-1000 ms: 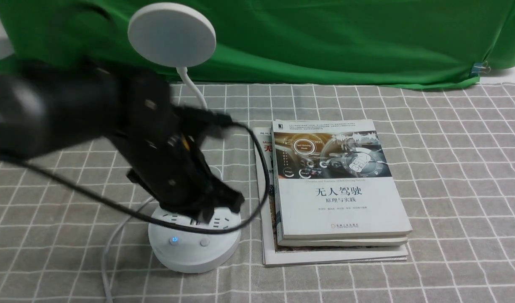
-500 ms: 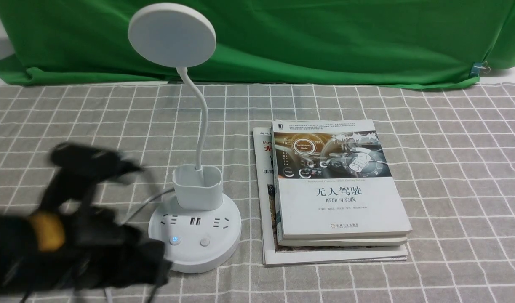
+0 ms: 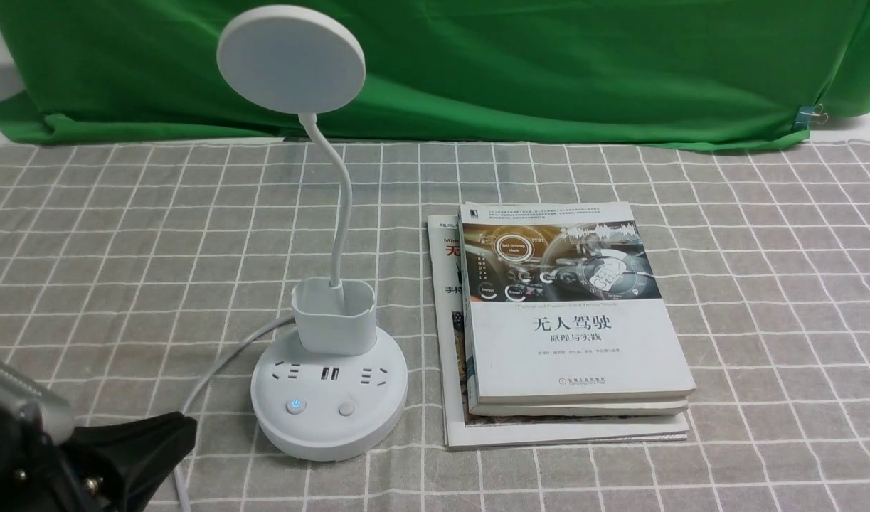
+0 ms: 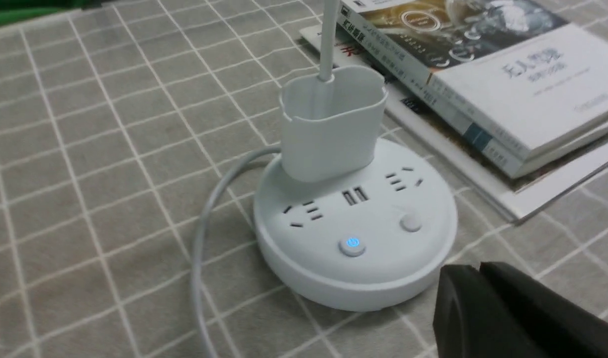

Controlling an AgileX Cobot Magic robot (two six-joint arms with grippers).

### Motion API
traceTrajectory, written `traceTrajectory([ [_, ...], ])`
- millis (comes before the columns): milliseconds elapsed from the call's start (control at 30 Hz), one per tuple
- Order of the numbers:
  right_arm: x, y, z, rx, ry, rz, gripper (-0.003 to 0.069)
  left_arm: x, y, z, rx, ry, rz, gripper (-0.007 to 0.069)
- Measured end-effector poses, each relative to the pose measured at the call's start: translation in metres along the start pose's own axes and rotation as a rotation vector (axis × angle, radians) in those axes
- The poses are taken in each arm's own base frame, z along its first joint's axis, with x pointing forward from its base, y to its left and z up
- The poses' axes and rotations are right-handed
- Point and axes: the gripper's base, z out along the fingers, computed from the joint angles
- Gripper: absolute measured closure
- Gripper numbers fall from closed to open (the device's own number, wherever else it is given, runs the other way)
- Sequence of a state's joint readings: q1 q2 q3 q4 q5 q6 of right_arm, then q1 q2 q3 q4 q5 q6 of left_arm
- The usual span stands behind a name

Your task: Turn off the desk lamp on the grey coffee tablecloth by hand.

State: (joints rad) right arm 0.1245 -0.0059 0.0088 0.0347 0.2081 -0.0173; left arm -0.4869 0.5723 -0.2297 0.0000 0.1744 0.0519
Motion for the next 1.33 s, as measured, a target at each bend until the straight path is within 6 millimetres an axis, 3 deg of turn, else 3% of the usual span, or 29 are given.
traceTrajectory([
  [233, 0.000, 0.000, 0.000, 0.000, 0.000, 0.000, 0.0622, -0.001, 0.001, 0.000, -0.012, -0.018, 0.067, 0.0606],
  [400, 0.000, 0.000, 0.000, 0.000, 0.000, 0.000, 0.0622, -0.001, 0.009, -0.012, -0.097, -0.174, 0.032, 0.0607],
  [533, 0.000, 0.000, 0.000, 0.000, 0.000, 0.000, 0.0622, 0.012, 0.021, -0.027, -0.259, -0.287, -0.047, 0.0607],
  [733, 0.000, 0.000, 0.000, 0.000, -0.001, 0.000, 0.0622, 0.046, 0.030, -0.044, -0.539, -0.388, -0.162, 0.0607],
  [967, 0.000, 0.000, 0.000, 0.000, 0.000, 0.000, 0.0622, 0.064, 0.024, -0.044, -0.516, -0.269, -0.237, 0.0607],
  [1333, 0.000, 0.000, 0.000, 0.000, 0.000, 0.000, 0.0622, 0.064, 0.024, -0.044, -0.513, -0.269, -0.244, 0.0606],
])
